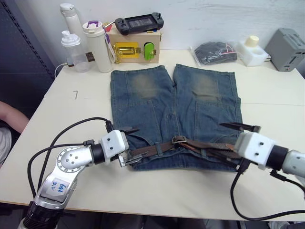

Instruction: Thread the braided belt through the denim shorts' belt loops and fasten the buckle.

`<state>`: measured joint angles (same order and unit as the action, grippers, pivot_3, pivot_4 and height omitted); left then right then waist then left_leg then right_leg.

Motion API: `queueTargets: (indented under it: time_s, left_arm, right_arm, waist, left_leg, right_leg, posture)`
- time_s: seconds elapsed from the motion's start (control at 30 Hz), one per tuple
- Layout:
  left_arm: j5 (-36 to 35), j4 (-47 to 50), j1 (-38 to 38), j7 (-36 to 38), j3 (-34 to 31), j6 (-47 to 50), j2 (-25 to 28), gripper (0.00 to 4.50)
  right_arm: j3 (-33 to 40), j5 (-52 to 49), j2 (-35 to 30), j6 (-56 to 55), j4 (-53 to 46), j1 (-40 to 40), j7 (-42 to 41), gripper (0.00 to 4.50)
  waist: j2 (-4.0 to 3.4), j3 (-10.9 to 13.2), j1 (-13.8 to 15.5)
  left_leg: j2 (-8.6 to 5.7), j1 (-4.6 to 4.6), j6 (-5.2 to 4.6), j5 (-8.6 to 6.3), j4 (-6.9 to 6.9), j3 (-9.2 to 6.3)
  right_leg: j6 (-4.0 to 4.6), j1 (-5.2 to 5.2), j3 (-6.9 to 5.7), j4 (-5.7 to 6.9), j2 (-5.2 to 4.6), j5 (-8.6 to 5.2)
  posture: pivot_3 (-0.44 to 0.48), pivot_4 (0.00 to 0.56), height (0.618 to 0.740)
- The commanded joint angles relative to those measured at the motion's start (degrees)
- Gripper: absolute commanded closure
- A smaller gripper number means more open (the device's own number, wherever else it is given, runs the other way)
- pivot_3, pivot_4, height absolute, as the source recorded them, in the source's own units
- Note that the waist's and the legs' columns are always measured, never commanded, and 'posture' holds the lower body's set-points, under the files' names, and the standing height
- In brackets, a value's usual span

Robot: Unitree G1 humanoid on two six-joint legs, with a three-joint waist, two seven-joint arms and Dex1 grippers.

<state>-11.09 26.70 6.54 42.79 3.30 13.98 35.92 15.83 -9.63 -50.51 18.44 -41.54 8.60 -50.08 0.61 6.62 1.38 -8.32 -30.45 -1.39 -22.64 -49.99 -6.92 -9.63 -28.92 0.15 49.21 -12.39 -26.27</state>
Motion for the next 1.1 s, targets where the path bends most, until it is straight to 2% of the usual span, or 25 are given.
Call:
queueTargets:
  time_s: [0.03, 0.23, 0.27, 0.33, 0.57, 0.6, 0.87, 1.0, 1.1]
  left_arm:
    - [-0.2, 1.3, 0.4, -1.3, -0.6, 0.3, -0.7, 0.03]
    - [0.1, 1.0, 0.6, -2.2, -0.8, 0.3, -1.4, 0.03]
    - [0.2, 1.1, 0.4, -2.3, -0.7, 0.2, -1.5, 0.0]
    - [0.3, 1.1, 0.0, -2.5, -0.6, 0.1, -1.6, 0.0]
    - [0.8, 1.3, -0.6, -2.9, -0.2, -0.2, -1.8, 0.0]
    - [0.9, 1.3, -0.6, -2.9, -0.2, -0.3, -1.8, 0.0]
    - [1.0, 1.4, -1.8, -3.4, -1.5, -1.1, -1.8, 0.0]
    - [-7.2, 2.5, -3.0, -4.3, -8.5, 4.7, -3.0, 0.0]
    - [-7.7, 3.3, -3.9, -2.3, -10.3, 6.1, 0.0, 0.0]
  right_arm:
    - [-4.1, 5.6, 1.2, -2.6, -2.5, 3.9, 3.1, 0.0]
    - [-7.1, 14.5, 6.6, -10.8, 0.0, 8.5, 11.5, 0.0]
    - [-8.4, 18.0, 7.4, -13.5, 1.0, 10.1, 13.6, 0.24]
    - [-10.0, 23.4, 8.3, -17.4, 2.7, 12.3, 16.6, 0.87]
    - [-12.8, 32.3, 11.1, -21.6, 7.5, 14.2, 22.3, 4.36]
    - [-13.1, 32.8, 11.3, -21.4, 8.1, 14.2, 22.5, 4.49]
    - [-16.7, 35.3, 14.0, -20.1, 9.2, 11.7, 23.1, 4.49]
    - [-19.4, 36.4, 15.8, -18.9, 7.9, 10.9, 22.5, 4.49]
    - [-20.6, 36.9, 16.7, -18.2, 7.4, 10.8, 22.5, 4.49]
  waist:
    - [0.0, 0.0, 0.1]
    - [0.0, 0.0, 0.1]
    - [0.0, 0.0, 0.1]
    - [0.0, 0.0, 0.2]
    - [-0.01, 0.0, 0.1]
    - [0.0, 0.0, 0.1]
    - [0.02, 0.0, -0.1]
    - [0.06, 0.0, -0.3]
    - [0.11, -0.1, -0.2]
  left_leg:
    - [0.0, -0.01, 0.0, 0.0, 0.0, -0.01]
    - [0.0, 0.08, -0.02, 0.01, -0.02, -0.09]
    - [0.0, 0.08, -0.02, 0.01, -0.01, -0.08]
    - [0.0, 0.09, -0.02, 0.01, 0.0, -0.09]
    - [-0.02, 0.1, -0.01, 0.01, -0.02, -0.09]
    - [-0.02, 0.1, -0.01, 0.01, -0.02, -0.08]
    - [0.0, 0.12, 0.01, 0.0, -0.02, -0.1]
    - [0.03, 0.13, 0.03, -0.01, 0.01, -0.1]
    - [0.03, 0.13, 0.04, -0.02, -0.01, -0.11]
  right_leg:
    - [0.0, 0.02, -0.01, -0.05, 0.0, 0.0]
    - [0.0, 0.26, -0.05, -0.27, 0.06, 0.0]
    - [0.0, 0.25, -0.05, -0.27, 0.06, 0.0]
    - [0.0, 0.25, -0.05, -0.25, 0.07, 0.0]
    - [0.0, 0.22, 0.02, -0.16, 0.14, 0.0]
    - [0.0, 0.21, 0.02, -0.14, 0.14, 0.0]
    - [0.0, 0.21, 0.05, -0.12, 0.19, -0.01]
    - [0.01, 0.15, 0.08, -0.03, 0.24, -0.01]
    - [0.03, 0.06, 0.17, 0.15, 0.26, -0.02]
  posture:
    - [0.0, 0.15, 0.645]
    - [0.0, 0.15, 0.645]
    - [0.0, 0.15, 0.645]
    - [0.0, 0.15, 0.645]
    - [0.0, 0.15, 0.645]
    - [0.0, 0.15, 0.645]
    - [0.0, 0.15, 0.645]
    - [0.0, 0.15, 0.645]
    - [0.0, 0.15, 0.645]
